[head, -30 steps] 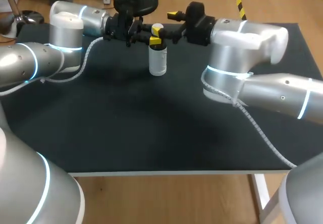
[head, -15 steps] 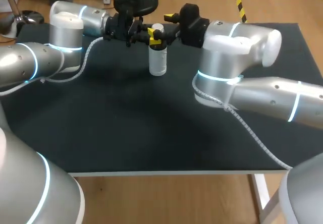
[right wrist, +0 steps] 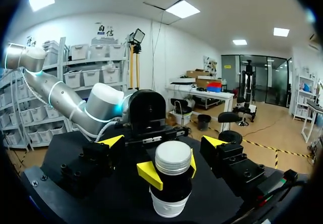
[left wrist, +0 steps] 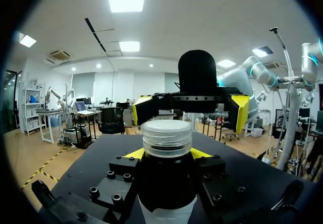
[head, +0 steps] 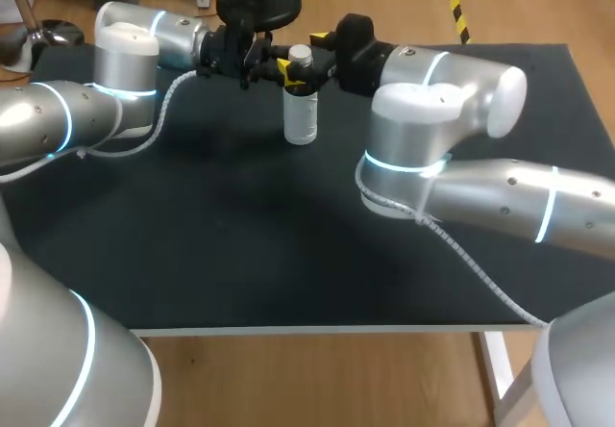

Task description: Unscrew the bottle cap

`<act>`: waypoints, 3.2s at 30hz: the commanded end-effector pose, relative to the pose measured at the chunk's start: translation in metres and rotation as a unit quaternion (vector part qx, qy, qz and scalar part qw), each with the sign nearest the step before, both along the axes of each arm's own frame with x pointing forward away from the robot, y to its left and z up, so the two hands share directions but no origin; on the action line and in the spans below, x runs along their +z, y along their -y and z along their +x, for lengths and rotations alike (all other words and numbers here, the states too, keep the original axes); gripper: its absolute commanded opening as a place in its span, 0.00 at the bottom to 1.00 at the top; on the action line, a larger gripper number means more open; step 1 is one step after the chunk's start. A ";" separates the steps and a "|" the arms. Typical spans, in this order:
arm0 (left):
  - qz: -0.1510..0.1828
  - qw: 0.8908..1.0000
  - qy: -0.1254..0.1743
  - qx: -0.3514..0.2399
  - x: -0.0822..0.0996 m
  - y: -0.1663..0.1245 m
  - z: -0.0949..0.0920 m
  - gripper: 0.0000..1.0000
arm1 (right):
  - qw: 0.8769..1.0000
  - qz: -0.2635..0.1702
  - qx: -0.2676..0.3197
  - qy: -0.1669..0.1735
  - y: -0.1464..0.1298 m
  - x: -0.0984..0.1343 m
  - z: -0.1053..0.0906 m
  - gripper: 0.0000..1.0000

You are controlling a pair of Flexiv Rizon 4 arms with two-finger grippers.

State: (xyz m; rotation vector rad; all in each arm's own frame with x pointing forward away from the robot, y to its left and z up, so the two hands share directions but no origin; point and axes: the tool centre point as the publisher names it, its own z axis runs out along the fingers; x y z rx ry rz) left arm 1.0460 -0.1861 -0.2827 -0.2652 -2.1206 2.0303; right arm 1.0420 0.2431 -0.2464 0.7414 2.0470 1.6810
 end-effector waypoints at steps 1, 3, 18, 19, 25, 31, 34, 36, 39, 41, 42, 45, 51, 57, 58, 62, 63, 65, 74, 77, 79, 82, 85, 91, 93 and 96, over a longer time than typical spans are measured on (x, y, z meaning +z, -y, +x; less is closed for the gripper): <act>-0.001 1.000 -0.001 -0.004 -0.001 0.001 0.004 0.00 | 1.000 0.011 -0.008 0.005 -0.005 -0.006 0.004 1.00; -0.001 1.000 -0.001 -0.004 -0.001 0.001 0.004 0.00 | 1.000 0.018 -0.008 0.004 -0.004 -0.006 0.006 1.00; -0.001 1.000 -0.001 -0.004 -0.001 0.001 0.004 0.00 | 1.000 0.020 -0.013 0.007 -0.004 -0.003 0.013 1.00; -0.001 1.000 -0.001 -0.004 -0.001 0.001 0.004 0.00 | 1.000 0.021 -0.012 0.007 -0.004 -0.003 0.013 1.00; -0.001 1.000 -0.001 -0.004 -0.001 0.001 0.004 0.00 | 1.000 0.022 -0.010 0.005 -0.004 -0.003 0.014 0.47; -0.001 1.000 -0.001 -0.004 -0.001 0.001 0.004 0.00 | 1.000 0.024 -0.009 0.002 -0.002 -0.005 0.016 0.46; -0.001 1.000 -0.001 -0.004 -0.001 0.001 0.004 0.00 | 1.000 0.023 -0.008 0.001 -0.001 -0.006 0.017 0.43; -0.001 1.000 -0.001 -0.004 -0.001 0.001 0.004 0.00 | 1.000 0.024 -0.008 0.000 0.000 -0.006 0.017 0.38; -0.001 1.000 -0.001 -0.004 -0.001 0.001 0.004 0.00 | 1.000 0.025 -0.006 0.000 0.001 -0.006 0.017 0.33; -0.001 1.000 -0.001 -0.004 -0.001 0.001 0.004 0.00 | 1.000 0.026 -0.006 0.000 0.002 -0.007 0.018 0.23; -0.001 1.000 -0.001 -0.004 -0.001 0.001 0.004 0.00 | 1.000 0.028 -0.006 -0.001 0.002 -0.007 0.018 0.14; -0.001 1.000 -0.001 -0.004 -0.001 0.001 0.004 0.00 | 0.999 0.034 0.001 -0.003 0.004 -0.009 0.018 0.00; -0.001 1.000 -0.001 -0.004 -0.001 0.001 0.004 0.00 | 0.998 0.048 0.030 -0.002 0.007 -0.010 0.020 0.00; -0.001 1.000 -0.001 -0.004 -0.001 0.001 0.004 0.00 | 0.995 0.059 0.077 0.004 0.009 -0.010 0.021 0.00; -0.001 1.000 -0.001 -0.004 -0.001 0.001 0.004 0.00 | 0.994 0.063 0.088 0.005 0.009 -0.011 0.021 0.00; -0.001 1.000 -0.001 -0.004 -0.001 0.001 0.004 0.00 | 0.990 0.072 0.122 0.007 0.011 -0.011 0.022 0.00; -0.001 1.000 -0.001 -0.004 -0.001 0.001 0.004 0.00 | 0.988 0.073 0.133 0.009 0.011 -0.011 0.022 0.00; -0.001 1.000 -0.001 -0.004 -0.001 0.001 0.004 0.00 | 0.985 0.075 0.154 0.013 0.012 -0.012 0.022 0.00; -0.001 1.000 -0.001 -0.004 -0.001 0.001 0.004 0.00 | 0.961 0.086 0.259 0.032 0.008 -0.008 0.021 0.00; -0.001 1.000 -0.001 -0.004 -0.001 0.001 0.004 0.00 | 0.948 0.092 0.303 0.034 0.004 -0.006 0.022 0.00; -0.001 1.000 -0.001 -0.004 -0.001 0.001 0.004 0.00 | 0.938 0.095 0.332 0.036 0.002 -0.005 0.021 0.00; -0.001 1.000 -0.001 -0.004 -0.001 0.001 0.004 0.00 | 0.923 0.098 0.371 0.038 -0.001 -0.004 0.020 0.00; -0.001 1.000 -0.001 -0.004 -0.001 0.001 0.004 0.00 | 0.905 0.106 0.411 0.038 -0.003 -0.004 0.016 0.00; -0.001 1.000 -0.001 -0.004 -0.001 0.001 0.004 0.00 | 0.871 0.112 0.477 0.016 -0.007 -0.005 0.014 0.00; -0.001 1.000 -0.001 -0.004 -0.001 0.001 0.004 0.00 | 0.860 0.111 0.498 0.007 -0.007 -0.006 0.014 0.00; -0.001 1.000 -0.001 -0.004 -0.001 0.001 0.004 0.00 | 0.843 0.105 0.528 -0.010 -0.007 -0.007 0.012 0.00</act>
